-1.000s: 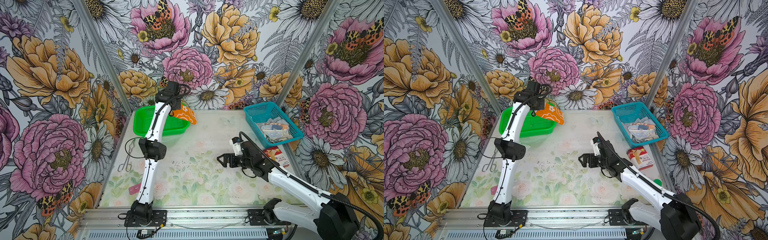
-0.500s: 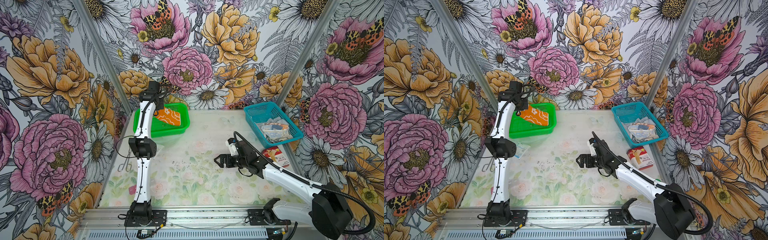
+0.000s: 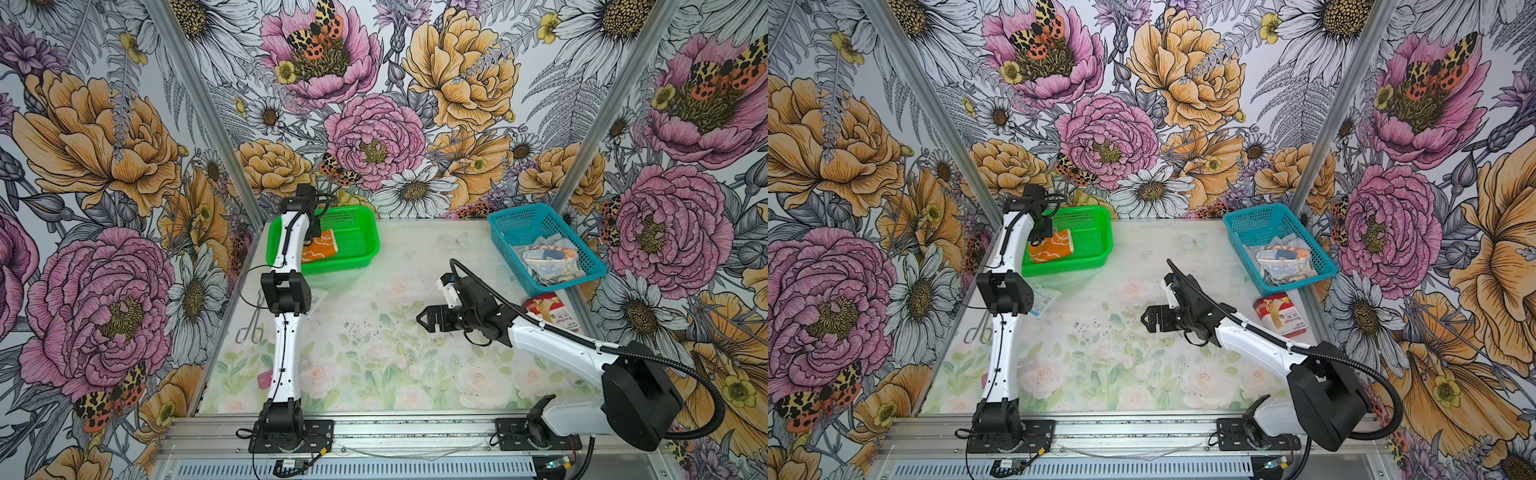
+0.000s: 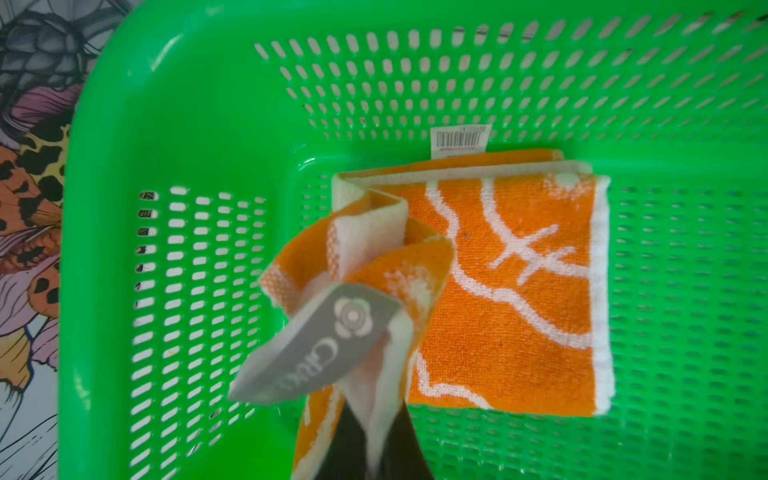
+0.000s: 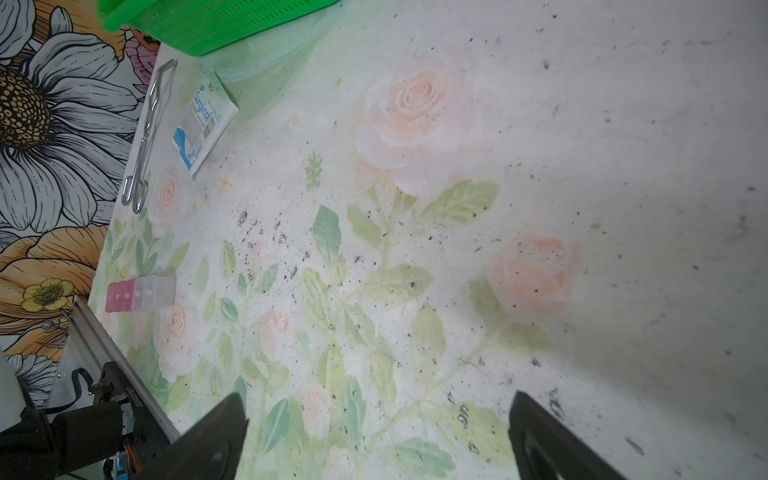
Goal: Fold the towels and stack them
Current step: 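Carry the orange towel with the left gripper over the green basket, then lower the orange towel into the green basket and open the left gripper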
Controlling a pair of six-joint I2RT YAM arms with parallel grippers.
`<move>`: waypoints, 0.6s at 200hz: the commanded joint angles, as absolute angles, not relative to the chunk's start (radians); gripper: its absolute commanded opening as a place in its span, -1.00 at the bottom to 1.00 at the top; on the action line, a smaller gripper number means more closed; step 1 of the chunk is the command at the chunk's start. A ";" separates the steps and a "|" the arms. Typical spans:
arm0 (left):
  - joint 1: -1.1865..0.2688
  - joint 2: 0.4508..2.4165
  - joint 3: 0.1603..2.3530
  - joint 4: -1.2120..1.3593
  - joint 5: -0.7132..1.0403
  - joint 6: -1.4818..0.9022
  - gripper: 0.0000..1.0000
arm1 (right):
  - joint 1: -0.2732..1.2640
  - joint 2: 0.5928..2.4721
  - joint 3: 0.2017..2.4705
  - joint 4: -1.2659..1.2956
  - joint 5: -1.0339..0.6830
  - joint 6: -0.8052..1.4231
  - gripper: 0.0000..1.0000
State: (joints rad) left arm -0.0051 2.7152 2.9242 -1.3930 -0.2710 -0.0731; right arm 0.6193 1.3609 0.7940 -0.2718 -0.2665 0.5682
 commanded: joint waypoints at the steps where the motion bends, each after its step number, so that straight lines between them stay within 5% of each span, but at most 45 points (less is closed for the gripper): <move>1: -0.087 2.601 2.972 -1.378 -0.217 -0.105 -1.00 | 0.631 1.371 0.828 -0.257 -0.250 0.561 0.99; 81: -0.290 2.454 3.093 -1.270 -0.087 -0.216 -1.00 | 0.645 1.306 0.772 -0.258 -0.230 0.563 0.99; 120: -0.237 2.450 3.040 -1.298 -0.112 -0.270 -1.00 | 0.646 1.270 0.741 -0.256 -0.221 0.566 0.99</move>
State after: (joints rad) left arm -0.3027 2.4458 3.0756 -1.2926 -0.1104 -0.2077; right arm 0.6384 1.3102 0.7631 -0.2680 -0.2508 0.5678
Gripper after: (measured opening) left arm 0.067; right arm 0.995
